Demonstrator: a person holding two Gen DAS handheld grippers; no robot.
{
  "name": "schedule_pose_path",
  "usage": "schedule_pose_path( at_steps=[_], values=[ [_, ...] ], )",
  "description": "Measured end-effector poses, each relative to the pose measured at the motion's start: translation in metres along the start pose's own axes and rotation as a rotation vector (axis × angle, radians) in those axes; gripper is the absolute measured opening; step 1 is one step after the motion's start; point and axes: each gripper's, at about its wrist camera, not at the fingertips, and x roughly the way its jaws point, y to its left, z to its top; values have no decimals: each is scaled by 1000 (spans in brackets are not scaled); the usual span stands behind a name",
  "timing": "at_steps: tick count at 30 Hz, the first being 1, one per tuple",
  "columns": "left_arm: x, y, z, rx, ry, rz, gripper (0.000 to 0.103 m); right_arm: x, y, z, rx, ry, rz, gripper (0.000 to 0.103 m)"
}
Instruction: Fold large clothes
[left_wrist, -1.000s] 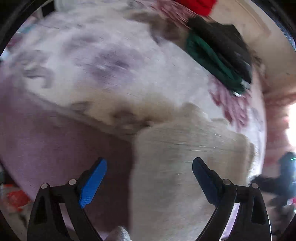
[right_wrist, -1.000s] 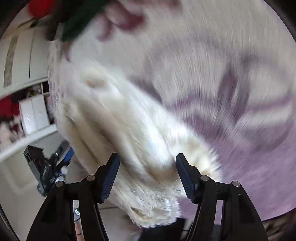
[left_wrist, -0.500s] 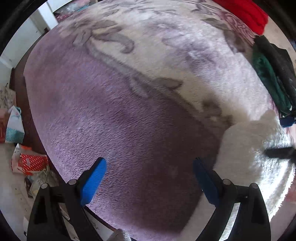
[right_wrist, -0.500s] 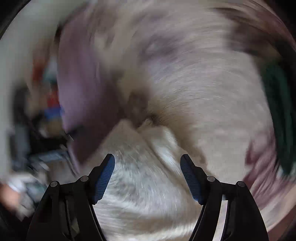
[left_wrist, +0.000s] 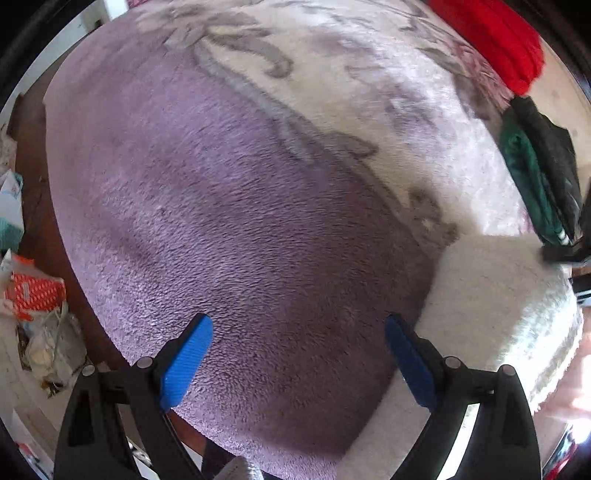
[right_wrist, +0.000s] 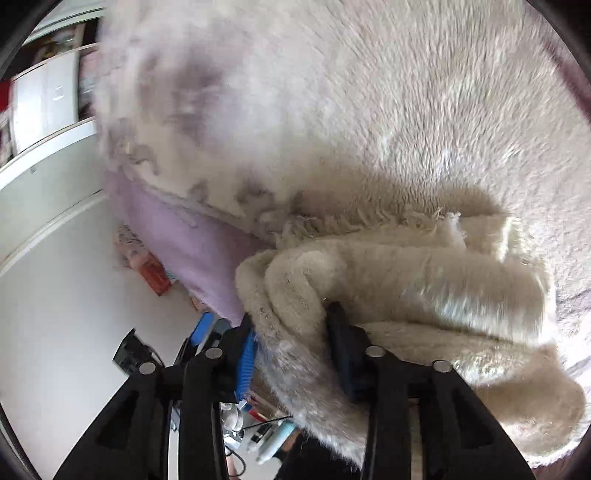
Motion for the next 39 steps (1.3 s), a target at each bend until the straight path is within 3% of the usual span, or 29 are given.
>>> schedule_pose_path(
  at_steps=[2,3,5,9,12,15,17,18,19,22,26,29,31,34,36,39],
  values=[
    [-4,-7,-1,27,-6,-9,95,-32,6,-23,-29,-117,-33,57],
    [-5,-12,-1,39,-5,-13,95,-47,2,-33,-37,-169,-53,67],
    [-5,-22,0,63,2,-29,95,-68,-2,-58,-42,-230,-83,71],
    [0,-42,6,107,15,-35,95,-50,-54,-102,26,-219,-194,73],
    [4,-57,3,161,21,-27,95,-27,-86,-109,91,-204,-140,73],
    [9,-69,3,194,38,-19,95,4,-89,-97,51,-221,-34,75],
    [9,-76,2,209,41,-7,95,15,-84,-95,36,-287,-3,67],
    [6,-79,2,223,36,1,95,21,-85,-94,40,-296,48,33],
    [3,-82,1,234,35,10,95,17,-83,-100,58,-315,110,19],
    [-15,-92,1,246,25,-9,95,-8,-73,-127,94,-395,193,16],
    [-36,-122,-10,304,14,-51,95,-51,-61,-171,171,-480,242,15],
    [-29,-157,-25,399,3,-18,98,-81,-64,-190,198,-489,258,15],
    [-20,-168,-29,422,9,-19,98,-92,-71,-195,229,-481,236,15],
    [-11,-172,-24,430,32,-48,103,-99,-99,-188,281,-496,103,15],
    [-4,-175,-22,425,59,-79,103,-94,-128,-169,301,-508,-21,15],
    [12,-183,-24,431,106,-82,103,-46,-160,-123,312,-449,-165,15]
  ],
)
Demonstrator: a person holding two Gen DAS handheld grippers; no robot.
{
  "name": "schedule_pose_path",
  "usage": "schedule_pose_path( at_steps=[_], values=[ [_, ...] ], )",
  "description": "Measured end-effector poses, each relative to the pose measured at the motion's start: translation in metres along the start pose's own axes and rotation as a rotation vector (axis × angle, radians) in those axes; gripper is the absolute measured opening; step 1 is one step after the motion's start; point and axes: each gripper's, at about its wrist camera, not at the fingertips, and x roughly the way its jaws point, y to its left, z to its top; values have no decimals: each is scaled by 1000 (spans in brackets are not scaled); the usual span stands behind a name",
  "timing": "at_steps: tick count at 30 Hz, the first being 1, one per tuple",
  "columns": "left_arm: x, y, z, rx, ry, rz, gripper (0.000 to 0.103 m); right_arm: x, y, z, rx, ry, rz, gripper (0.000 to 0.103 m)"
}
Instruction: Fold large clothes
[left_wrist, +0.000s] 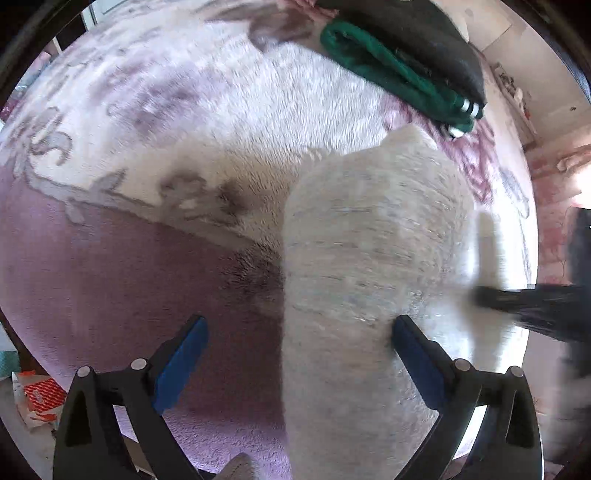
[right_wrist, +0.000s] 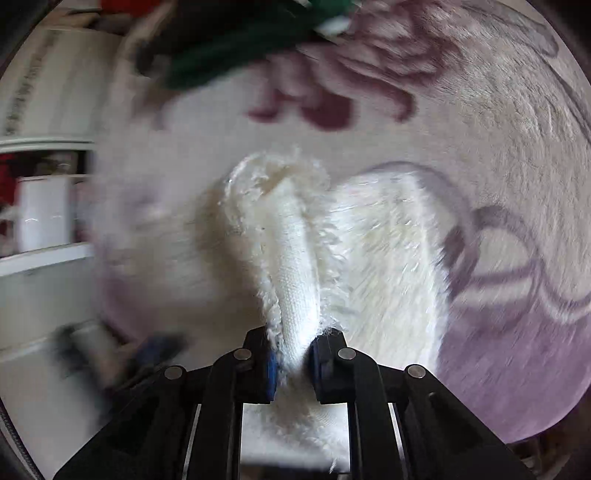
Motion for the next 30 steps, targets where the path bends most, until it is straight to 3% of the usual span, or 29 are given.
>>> schedule_pose_path(
  at_steps=[3,5,7,10,12,15,17,19,23,30],
  values=[
    [11,1,2,6,15,23,103,31,15,8,-82,-26,-95,16],
    [11,6,2,3,13,31,103,25,33,5,-167,-60,-151,18],
    [11,12,2,2,11,58,103,11,39,-3,-202,-51,-136,38],
    [12,24,-2,7,4,98,103,-4,27,-19,-145,-5,-12,64],
    [15,33,-4,-3,11,90,103,4,19,-39,-127,43,27,65],
    [16,37,-6,2,25,73,103,36,8,-51,-125,41,-65,63],
    [10,33,-7,28,15,89,102,47,6,-50,-98,41,-75,63],
    [-1,32,-10,60,-8,110,101,41,12,-45,-96,44,-49,68],
    [-20,49,-17,14,-30,70,101,26,18,-38,-102,71,5,68],
    [-27,81,-23,-46,-9,4,101,-23,23,-36,-162,-36,33,69]
  ],
)
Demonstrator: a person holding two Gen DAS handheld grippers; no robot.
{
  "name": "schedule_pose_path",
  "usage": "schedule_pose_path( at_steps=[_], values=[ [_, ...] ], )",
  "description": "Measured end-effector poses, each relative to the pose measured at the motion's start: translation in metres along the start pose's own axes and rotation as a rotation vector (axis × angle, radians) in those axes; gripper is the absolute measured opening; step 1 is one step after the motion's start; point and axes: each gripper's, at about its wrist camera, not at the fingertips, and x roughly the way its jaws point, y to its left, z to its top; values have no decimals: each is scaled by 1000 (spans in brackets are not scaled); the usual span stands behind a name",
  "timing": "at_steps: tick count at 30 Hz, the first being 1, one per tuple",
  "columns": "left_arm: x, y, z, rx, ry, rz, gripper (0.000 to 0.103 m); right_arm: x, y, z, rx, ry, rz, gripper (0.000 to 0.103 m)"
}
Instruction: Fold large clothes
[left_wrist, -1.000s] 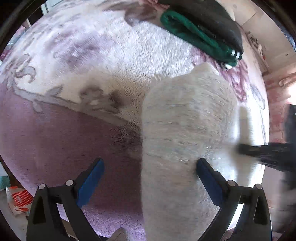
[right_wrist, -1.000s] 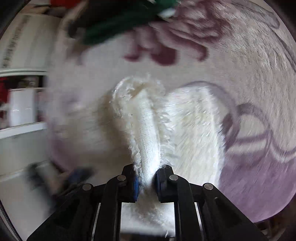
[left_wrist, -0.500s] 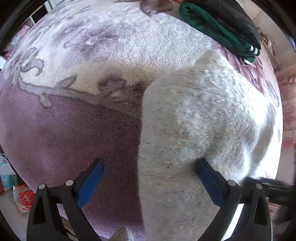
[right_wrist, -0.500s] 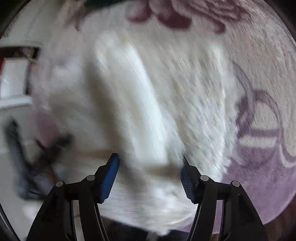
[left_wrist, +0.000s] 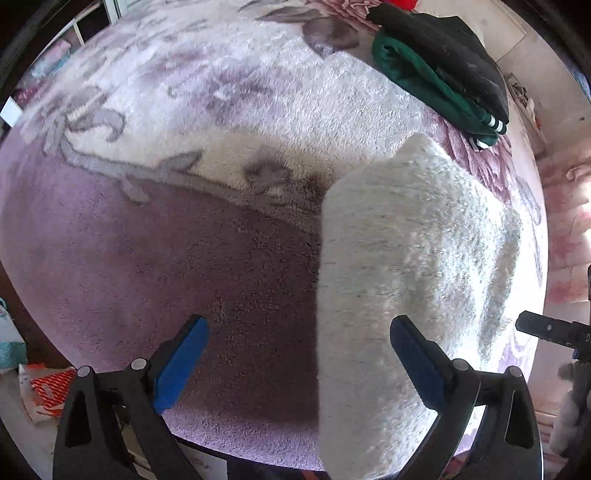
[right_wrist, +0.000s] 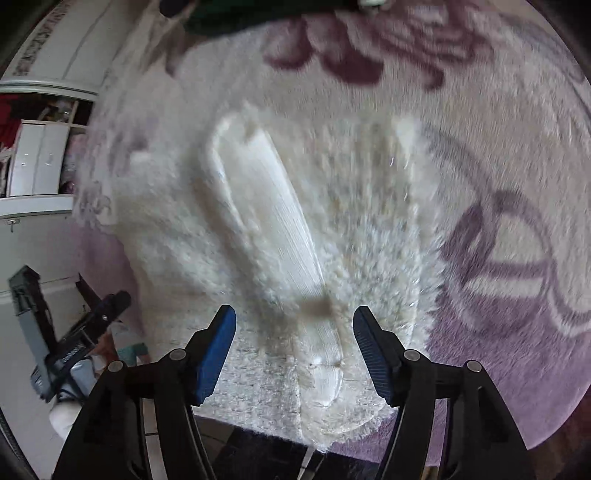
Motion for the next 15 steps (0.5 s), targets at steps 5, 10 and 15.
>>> schedule_pose_path(
  at_steps=[5,10,15],
  values=[
    [3,-5,7,-15,-9,-40,101,-12,-44,3,73,2,22,92],
    [-6,-19,27,35,-66,49,101,-45,-15,32,-13,-29,108,92],
    [-24,-65,78,249,-104,-10,101,-50,7,66,-96,-44,-19,92]
  ],
)
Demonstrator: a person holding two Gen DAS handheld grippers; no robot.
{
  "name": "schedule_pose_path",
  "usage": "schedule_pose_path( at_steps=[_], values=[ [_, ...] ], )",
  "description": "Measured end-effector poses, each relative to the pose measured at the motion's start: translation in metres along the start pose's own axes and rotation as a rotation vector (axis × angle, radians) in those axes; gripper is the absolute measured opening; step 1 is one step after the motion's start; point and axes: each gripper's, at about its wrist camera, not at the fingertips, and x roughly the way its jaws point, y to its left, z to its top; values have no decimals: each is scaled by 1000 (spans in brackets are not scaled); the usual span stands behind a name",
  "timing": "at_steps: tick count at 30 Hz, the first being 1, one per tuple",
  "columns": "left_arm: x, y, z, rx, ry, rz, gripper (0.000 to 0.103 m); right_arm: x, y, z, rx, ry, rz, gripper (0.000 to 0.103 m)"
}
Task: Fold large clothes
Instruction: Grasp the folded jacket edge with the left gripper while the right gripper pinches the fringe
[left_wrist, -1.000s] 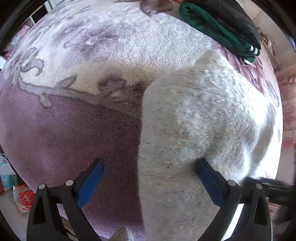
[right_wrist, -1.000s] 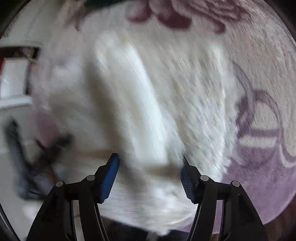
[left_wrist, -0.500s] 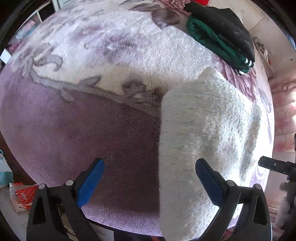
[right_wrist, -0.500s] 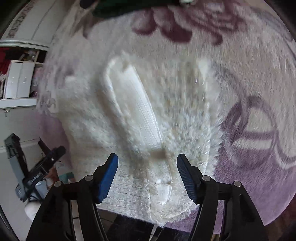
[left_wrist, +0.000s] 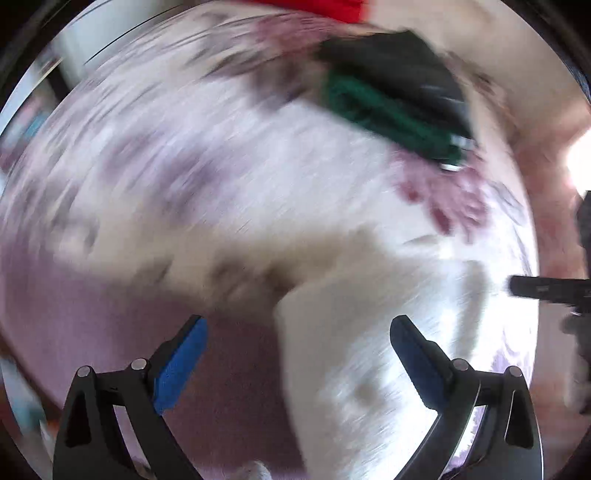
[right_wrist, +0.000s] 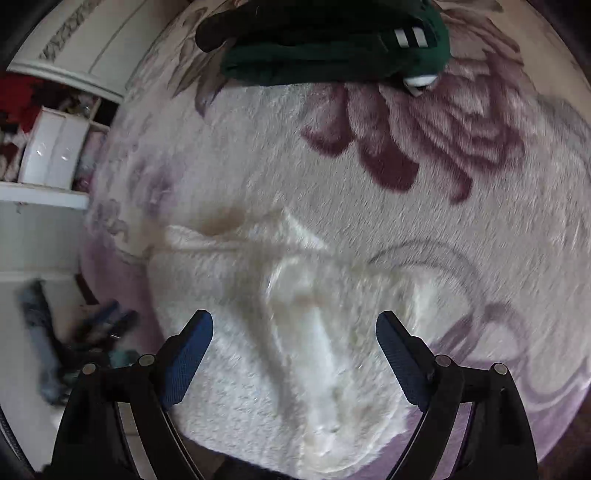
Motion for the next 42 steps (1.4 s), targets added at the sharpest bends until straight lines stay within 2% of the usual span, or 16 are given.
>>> schedule_pose_path(
  at_steps=[4,6,8,10,11,12,15,18,22,26,27,28,33,38,41,42],
  values=[
    [29,-67,38,403,84,-1,101,9,-27,-14,118,7,12,92],
    [64,-94,41,593,196,31,99,13,-54,-33,227,32,52,92],
    [90,-106,35,693,268,29,97,28,-75,-43,305,49,87,92],
    [104,-114,28,760,295,-4,84,35,-98,-59,384,59,106,92],
    [108,-117,26,775,314,-25,65,39,-105,-63,403,58,106,92],
    [109,-117,27,759,340,-68,48,41,-114,-70,426,56,104,92],
    [105,-106,44,639,387,-193,27,50,-138,-87,490,64,124,92],
    [117,-70,69,413,456,-317,26,52,-151,-96,525,50,173,92],
    [115,-65,68,379,442,-314,27,42,-144,-87,452,-16,263,92],
    [107,-70,65,386,414,-252,40,58,-125,-56,308,-25,298,92],
    [106,-73,64,385,410,-249,42,68,-120,-47,280,-19,307,81],
    [107,-74,63,384,405,-236,43,74,-115,-40,265,-24,313,23],
    [110,-71,66,368,377,-220,45,61,-88,-11,230,-81,258,7],
    [108,-64,69,349,363,-218,45,37,-66,12,177,-180,280,6],
    [105,-60,70,333,356,-212,45,57,-65,25,154,-131,185,6],
    [103,-59,71,318,354,-214,47,79,-70,30,141,-51,118,6]
  ],
)
